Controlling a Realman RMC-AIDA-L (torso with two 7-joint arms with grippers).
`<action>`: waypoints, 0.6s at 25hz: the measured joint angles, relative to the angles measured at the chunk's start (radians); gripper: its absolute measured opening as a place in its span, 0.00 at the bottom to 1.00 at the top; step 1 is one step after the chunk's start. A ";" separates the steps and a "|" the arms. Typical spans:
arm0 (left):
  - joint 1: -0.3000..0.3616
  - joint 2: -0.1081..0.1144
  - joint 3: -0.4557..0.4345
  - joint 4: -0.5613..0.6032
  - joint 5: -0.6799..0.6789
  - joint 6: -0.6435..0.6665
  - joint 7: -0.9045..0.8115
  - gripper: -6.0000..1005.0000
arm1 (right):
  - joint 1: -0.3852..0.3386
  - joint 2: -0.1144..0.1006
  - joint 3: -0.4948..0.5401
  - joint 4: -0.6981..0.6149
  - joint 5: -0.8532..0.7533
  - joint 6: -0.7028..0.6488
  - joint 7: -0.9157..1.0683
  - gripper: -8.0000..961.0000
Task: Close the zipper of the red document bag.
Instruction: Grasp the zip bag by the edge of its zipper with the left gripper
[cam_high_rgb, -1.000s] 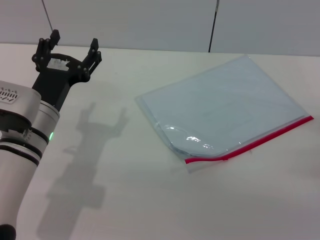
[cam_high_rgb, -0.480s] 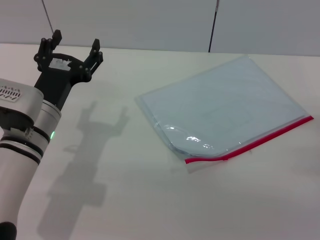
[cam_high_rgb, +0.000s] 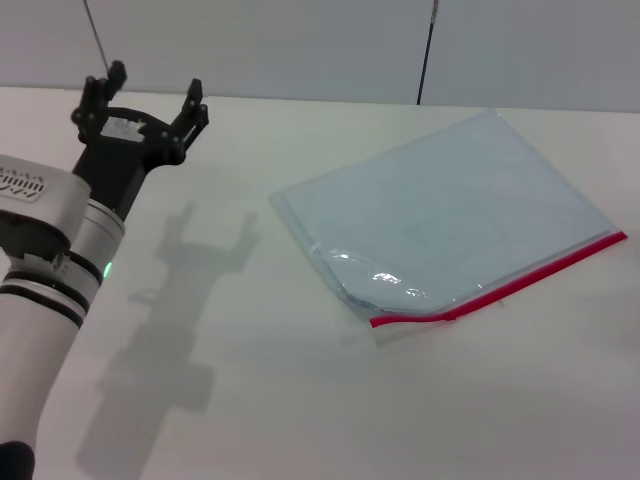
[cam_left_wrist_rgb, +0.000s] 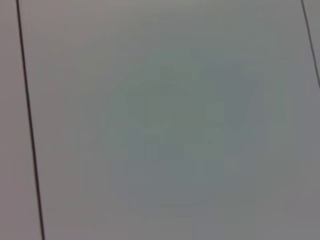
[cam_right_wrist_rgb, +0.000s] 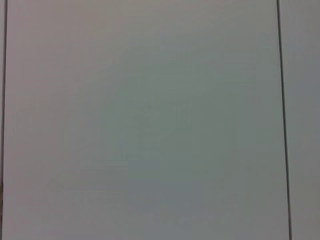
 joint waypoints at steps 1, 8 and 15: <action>-0.001 0.001 -0.002 -0.006 0.000 -0.017 -0.003 0.88 | 0.000 0.000 0.000 0.000 0.002 0.000 0.000 0.79; -0.047 0.060 -0.006 -0.198 0.024 -0.376 0.018 0.88 | 0.002 -0.001 0.000 -0.007 0.009 -0.023 0.000 0.79; -0.097 0.095 -0.056 -0.449 0.051 -0.870 0.129 0.88 | 0.011 -0.002 0.003 -0.007 0.011 -0.029 0.000 0.79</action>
